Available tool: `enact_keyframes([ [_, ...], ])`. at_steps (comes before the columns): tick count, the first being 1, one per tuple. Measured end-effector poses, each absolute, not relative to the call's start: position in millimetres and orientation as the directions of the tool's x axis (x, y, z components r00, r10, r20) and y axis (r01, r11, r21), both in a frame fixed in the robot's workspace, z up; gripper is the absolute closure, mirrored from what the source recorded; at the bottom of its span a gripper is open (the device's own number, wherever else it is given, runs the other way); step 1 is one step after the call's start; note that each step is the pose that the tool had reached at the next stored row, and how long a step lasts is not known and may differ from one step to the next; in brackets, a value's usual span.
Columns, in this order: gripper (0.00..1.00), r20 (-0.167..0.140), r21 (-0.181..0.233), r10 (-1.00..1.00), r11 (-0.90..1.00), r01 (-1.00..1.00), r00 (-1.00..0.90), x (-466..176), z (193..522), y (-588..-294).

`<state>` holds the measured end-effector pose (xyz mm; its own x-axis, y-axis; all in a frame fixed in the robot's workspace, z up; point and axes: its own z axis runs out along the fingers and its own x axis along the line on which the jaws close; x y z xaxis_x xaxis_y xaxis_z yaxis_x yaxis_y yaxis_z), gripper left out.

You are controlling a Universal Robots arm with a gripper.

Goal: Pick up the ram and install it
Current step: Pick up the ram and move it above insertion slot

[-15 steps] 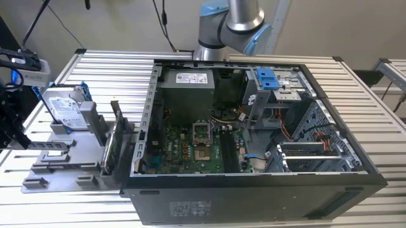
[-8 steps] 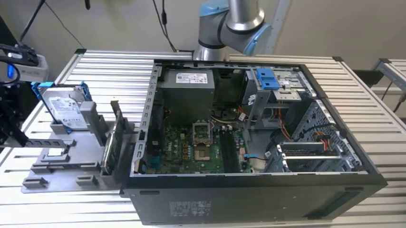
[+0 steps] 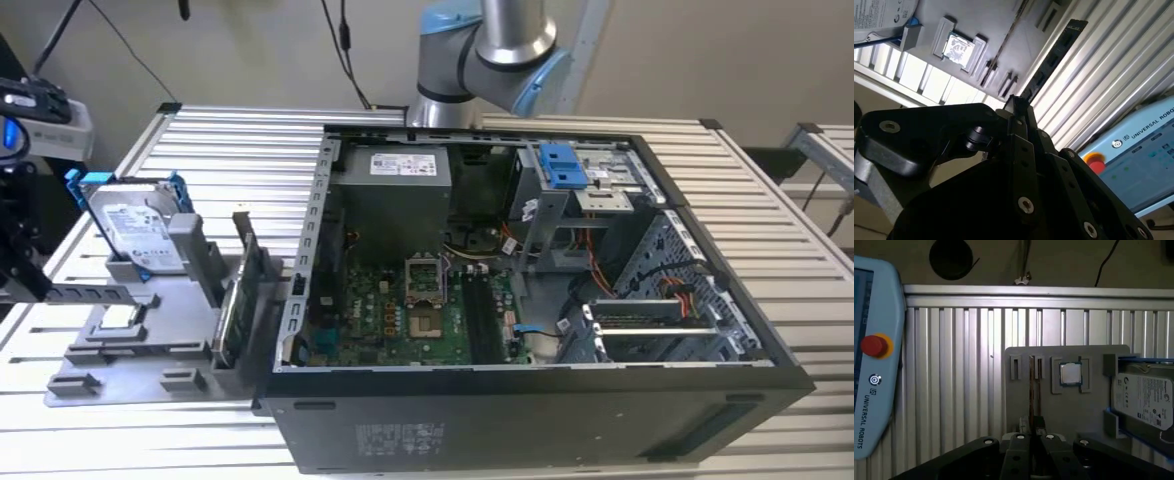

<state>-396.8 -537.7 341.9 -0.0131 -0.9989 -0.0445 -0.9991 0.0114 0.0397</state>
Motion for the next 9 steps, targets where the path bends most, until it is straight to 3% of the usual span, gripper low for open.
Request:
enact_keyframes([
  [9, 0.86, -0.044, 0.033, -0.999, 0.011, -0.999, -0.013, -397.6, 356.9, -537.6],
])
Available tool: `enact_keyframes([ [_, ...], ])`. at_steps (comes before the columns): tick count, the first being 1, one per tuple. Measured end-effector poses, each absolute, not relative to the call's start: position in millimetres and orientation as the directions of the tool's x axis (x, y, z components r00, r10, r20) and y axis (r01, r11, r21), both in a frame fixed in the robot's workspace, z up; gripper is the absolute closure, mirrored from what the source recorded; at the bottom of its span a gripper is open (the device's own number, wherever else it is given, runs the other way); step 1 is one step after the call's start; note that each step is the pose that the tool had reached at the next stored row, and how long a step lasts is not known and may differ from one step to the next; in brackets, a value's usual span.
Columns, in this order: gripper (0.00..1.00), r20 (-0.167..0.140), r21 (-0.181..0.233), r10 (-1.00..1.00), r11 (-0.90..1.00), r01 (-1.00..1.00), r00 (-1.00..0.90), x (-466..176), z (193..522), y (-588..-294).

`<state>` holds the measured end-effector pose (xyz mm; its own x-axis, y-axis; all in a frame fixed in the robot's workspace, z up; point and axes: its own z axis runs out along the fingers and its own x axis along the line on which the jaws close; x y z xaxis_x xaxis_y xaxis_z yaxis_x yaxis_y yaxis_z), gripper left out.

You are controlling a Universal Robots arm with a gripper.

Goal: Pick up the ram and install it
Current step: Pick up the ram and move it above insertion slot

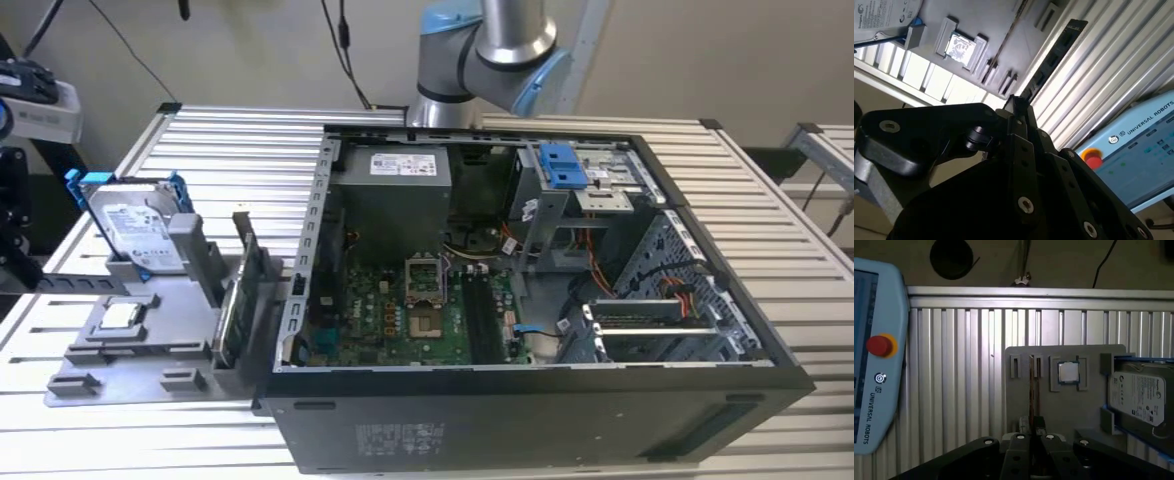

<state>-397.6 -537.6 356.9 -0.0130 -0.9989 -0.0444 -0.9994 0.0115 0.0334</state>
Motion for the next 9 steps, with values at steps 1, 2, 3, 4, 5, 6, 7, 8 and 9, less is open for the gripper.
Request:
enact_keyframes([
  [1, 0.86, -0.045, 0.033, -0.999, 0.011, -0.999, -0.013, -397.7, 359.1, -537.6],
  [2, 0.86, -0.045, 0.033, -0.999, 0.011, -0.999, -0.013, -397.7, 361.5, -537.6],
  [3, 0.86, -0.045, 0.033, -0.999, 0.011, -0.999, -0.013, -397.7, 363.9, -537.6],
  [4, 0.86, -0.045, 0.033, -0.999, 0.011, -0.999, -0.013, -397.7, 366.6, -537.6],
  [5, 0.86, -0.044, 0.033, -0.999, 0.011, -0.999, -0.013, -397.7, 369.6, -537.6],
  [6, 0.86, -0.045, 0.033, -0.999, 0.011, -0.999, -0.013, -397.7, 372.5, -537.6],
  [7, 0.86, -0.045, 0.033, -0.999, 0.011, -0.999, -0.013, -397.7, 375.5, -537.6],
  [8, 0.86, -0.045, 0.033, -0.999, 0.011, -0.999, -0.013, -397.7, 378.5, -537.6],
  [9, 0.86, -0.045, 0.033, -0.999, 0.011, -0.999, -0.013, -397.8, 381.7, -537.6],
])
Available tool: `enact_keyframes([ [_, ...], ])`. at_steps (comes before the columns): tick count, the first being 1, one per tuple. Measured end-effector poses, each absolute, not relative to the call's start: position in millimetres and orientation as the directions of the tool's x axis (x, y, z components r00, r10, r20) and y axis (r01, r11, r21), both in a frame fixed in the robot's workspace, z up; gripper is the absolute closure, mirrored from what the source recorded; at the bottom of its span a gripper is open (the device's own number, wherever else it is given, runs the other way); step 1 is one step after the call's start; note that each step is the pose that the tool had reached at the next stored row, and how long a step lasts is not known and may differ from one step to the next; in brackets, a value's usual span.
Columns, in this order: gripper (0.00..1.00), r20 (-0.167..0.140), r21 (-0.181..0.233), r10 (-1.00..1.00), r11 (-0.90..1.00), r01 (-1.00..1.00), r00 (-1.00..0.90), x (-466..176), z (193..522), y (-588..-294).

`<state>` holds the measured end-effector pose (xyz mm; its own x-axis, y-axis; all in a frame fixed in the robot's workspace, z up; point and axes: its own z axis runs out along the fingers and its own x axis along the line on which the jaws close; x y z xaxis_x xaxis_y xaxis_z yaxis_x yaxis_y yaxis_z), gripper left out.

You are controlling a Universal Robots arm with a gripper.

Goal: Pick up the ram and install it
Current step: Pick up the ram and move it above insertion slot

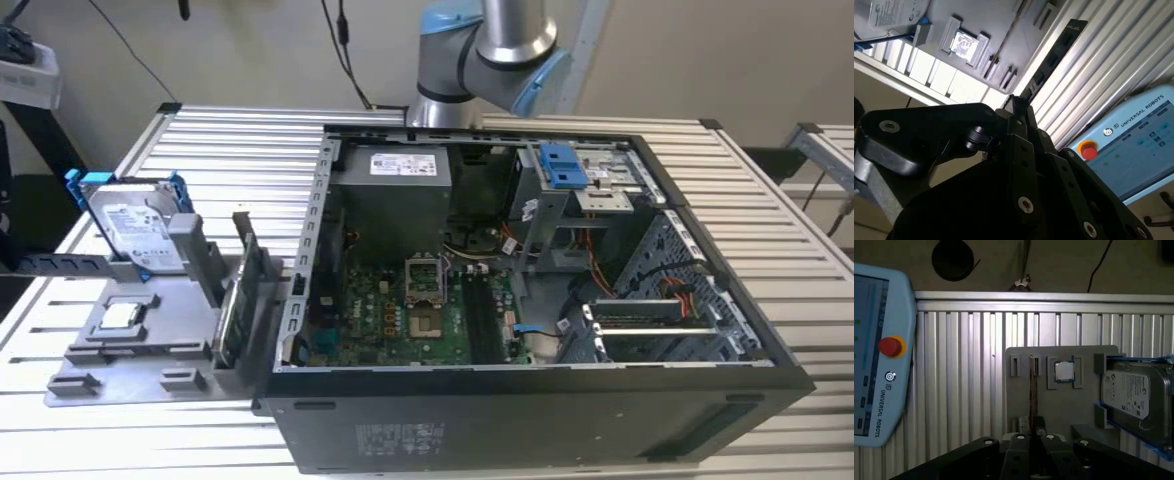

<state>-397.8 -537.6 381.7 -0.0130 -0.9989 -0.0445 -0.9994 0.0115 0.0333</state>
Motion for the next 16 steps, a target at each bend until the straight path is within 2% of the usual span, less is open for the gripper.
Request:
enact_keyframes([
  [16, 0.86, -0.044, 0.033, -0.999, 0.011, -0.999, -0.013, -397.7, 432.4, -537.6],
])
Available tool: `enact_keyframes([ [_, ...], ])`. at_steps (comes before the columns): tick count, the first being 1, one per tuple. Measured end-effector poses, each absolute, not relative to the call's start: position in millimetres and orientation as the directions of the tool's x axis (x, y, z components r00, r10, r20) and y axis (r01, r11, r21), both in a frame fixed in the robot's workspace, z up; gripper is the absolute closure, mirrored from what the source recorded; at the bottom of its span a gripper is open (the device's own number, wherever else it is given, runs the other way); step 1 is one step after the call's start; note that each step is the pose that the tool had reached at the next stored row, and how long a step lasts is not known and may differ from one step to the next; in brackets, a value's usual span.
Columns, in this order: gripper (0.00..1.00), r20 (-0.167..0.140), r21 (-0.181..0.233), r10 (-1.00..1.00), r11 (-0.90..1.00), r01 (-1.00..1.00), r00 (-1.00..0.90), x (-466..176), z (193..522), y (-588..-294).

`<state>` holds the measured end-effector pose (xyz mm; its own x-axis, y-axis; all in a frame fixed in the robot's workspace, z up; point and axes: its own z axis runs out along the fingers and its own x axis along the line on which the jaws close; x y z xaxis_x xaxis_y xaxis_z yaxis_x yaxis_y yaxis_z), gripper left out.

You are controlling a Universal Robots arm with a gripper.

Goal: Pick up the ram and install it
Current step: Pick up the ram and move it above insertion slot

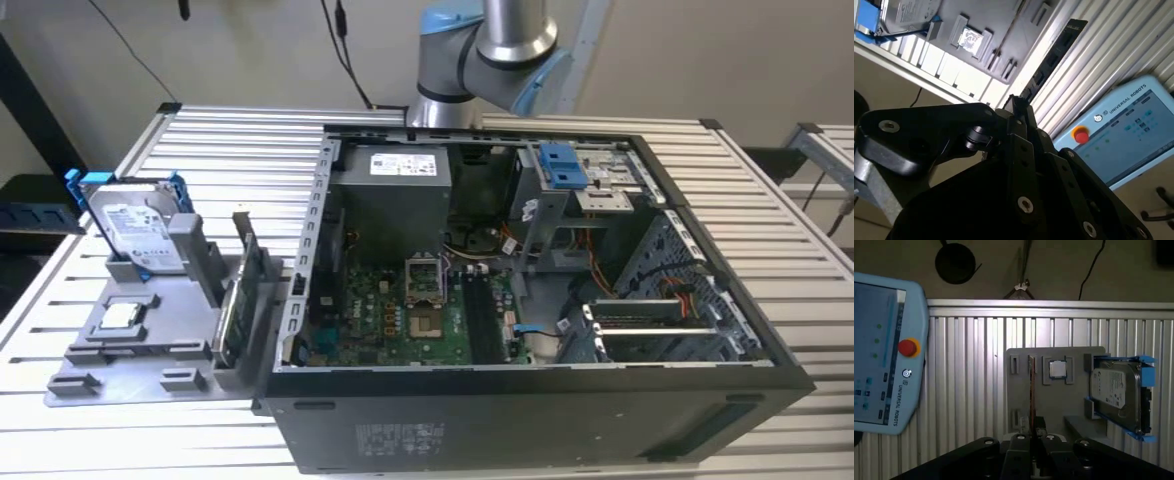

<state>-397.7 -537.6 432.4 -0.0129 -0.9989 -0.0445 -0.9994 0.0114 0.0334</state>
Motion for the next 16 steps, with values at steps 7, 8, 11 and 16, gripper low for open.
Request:
enact_keyframes([
  [7, 0.86, -0.045, 0.033, -0.999, 0.011, -0.999, -0.013, -397.8, 447.7, -537.6],
  [8, 0.86, -0.045, 0.033, -0.999, 0.011, -0.999, -0.013, -397.8, 447.7, -537.6],
  [11, 0.86, -0.045, 0.033, -0.999, 0.011, -0.999, -0.013, -397.8, 448.2, -537.6],
  [16, 0.86, -0.045, 0.033, -0.999, 0.011, -0.999, -0.013, -397.1, 448.2, -537.6],
])
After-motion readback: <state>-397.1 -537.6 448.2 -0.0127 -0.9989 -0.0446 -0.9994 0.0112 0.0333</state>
